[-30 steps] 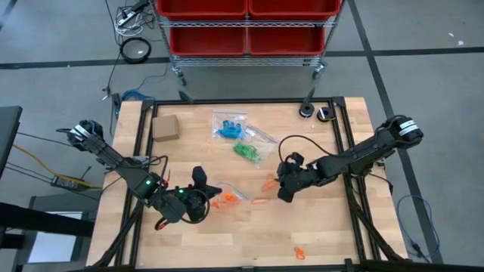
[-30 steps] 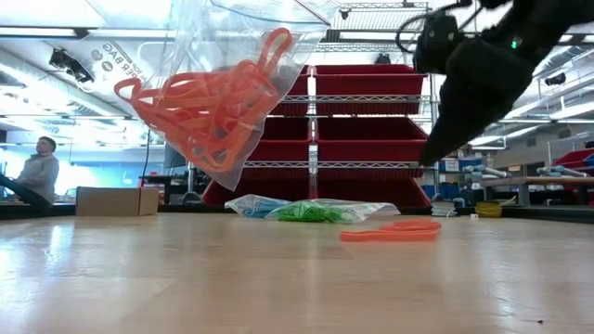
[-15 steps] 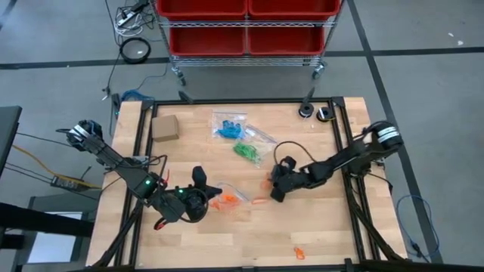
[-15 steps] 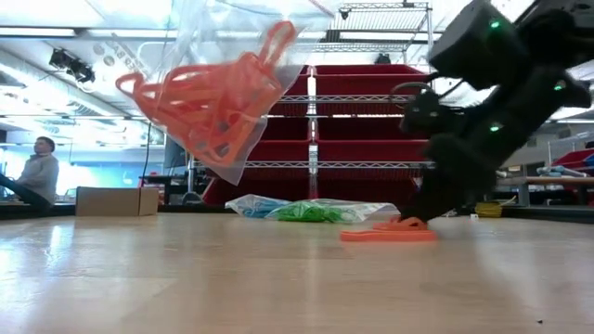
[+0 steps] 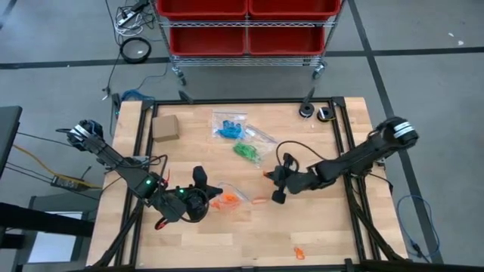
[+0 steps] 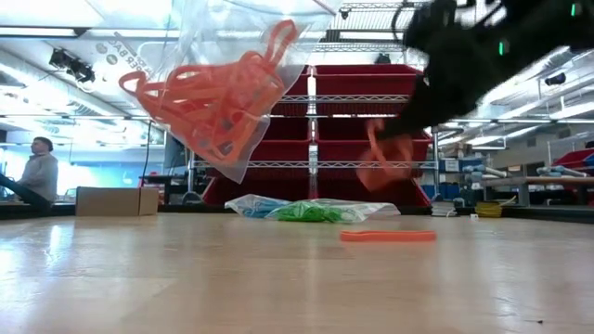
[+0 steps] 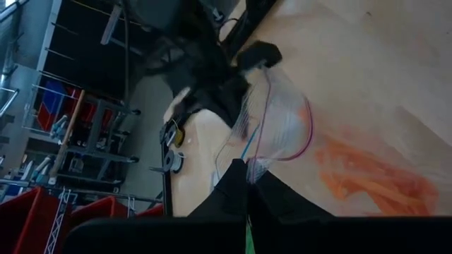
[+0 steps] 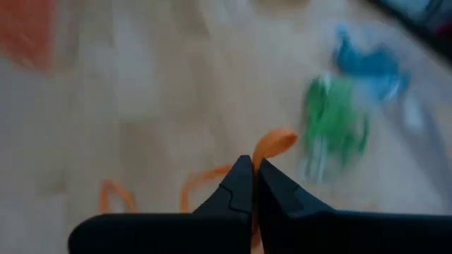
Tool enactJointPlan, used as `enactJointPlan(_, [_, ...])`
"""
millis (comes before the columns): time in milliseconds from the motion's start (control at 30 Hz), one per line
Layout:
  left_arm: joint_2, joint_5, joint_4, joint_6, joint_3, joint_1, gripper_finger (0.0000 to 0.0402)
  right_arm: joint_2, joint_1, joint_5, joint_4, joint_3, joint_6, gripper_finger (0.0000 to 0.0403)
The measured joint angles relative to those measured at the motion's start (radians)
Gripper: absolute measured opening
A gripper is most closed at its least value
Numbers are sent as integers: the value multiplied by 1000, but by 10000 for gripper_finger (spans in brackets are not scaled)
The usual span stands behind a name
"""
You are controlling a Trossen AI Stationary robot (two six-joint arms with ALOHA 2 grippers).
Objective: Sort rubber bands
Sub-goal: Put the orange rubber band into the transparent zip bag
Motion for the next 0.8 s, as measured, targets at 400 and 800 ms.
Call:
enactJointPlan(400, [0,0,8,0,0,0,5,-171,30,29,-169,57,13,17])
enactJointPlan(800, [0,0,7,0,0,0,5,-110,59,79,-187,58,11,2])
